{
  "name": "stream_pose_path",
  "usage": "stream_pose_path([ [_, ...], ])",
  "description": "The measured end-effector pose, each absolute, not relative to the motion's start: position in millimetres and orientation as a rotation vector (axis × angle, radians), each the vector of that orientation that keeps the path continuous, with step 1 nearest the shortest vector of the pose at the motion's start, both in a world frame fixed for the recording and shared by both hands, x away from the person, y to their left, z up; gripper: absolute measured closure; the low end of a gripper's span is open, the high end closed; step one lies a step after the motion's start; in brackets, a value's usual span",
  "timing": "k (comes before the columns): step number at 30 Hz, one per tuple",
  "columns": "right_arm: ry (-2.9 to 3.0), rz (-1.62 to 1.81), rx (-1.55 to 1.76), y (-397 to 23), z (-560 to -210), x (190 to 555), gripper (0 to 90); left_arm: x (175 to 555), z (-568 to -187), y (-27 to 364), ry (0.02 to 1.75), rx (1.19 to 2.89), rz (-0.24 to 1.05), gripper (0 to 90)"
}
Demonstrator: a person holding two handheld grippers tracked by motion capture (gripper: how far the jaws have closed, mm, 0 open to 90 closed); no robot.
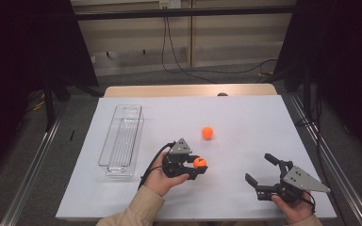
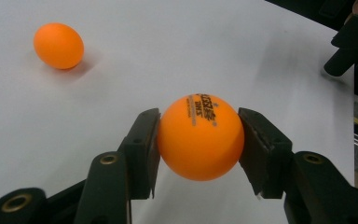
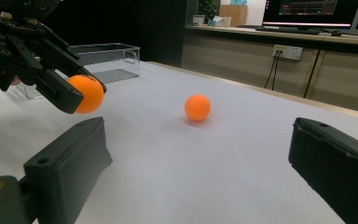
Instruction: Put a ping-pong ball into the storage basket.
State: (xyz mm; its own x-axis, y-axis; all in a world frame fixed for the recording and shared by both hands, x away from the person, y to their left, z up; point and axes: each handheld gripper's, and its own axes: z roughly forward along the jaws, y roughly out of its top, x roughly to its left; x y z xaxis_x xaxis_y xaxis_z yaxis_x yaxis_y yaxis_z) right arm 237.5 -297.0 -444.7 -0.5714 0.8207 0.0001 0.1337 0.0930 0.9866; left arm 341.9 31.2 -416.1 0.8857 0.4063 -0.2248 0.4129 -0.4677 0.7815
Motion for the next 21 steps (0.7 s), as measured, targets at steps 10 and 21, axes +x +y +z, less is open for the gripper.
stream_pose_path([
  [10, 1.796, 1.522, 0.936, -296.9, -444.7, 237.4, 3.9, 345.0, -413.0, 38.3, 0.601, 2.101, 0.002, 50.9],
  [21, 1.797, 1.522, 0.932, -296.7, -444.7, 237.5, 4.0, 347.4, -409.9, 44.8, 0.623, 2.084, 0.018, 50.9],
])
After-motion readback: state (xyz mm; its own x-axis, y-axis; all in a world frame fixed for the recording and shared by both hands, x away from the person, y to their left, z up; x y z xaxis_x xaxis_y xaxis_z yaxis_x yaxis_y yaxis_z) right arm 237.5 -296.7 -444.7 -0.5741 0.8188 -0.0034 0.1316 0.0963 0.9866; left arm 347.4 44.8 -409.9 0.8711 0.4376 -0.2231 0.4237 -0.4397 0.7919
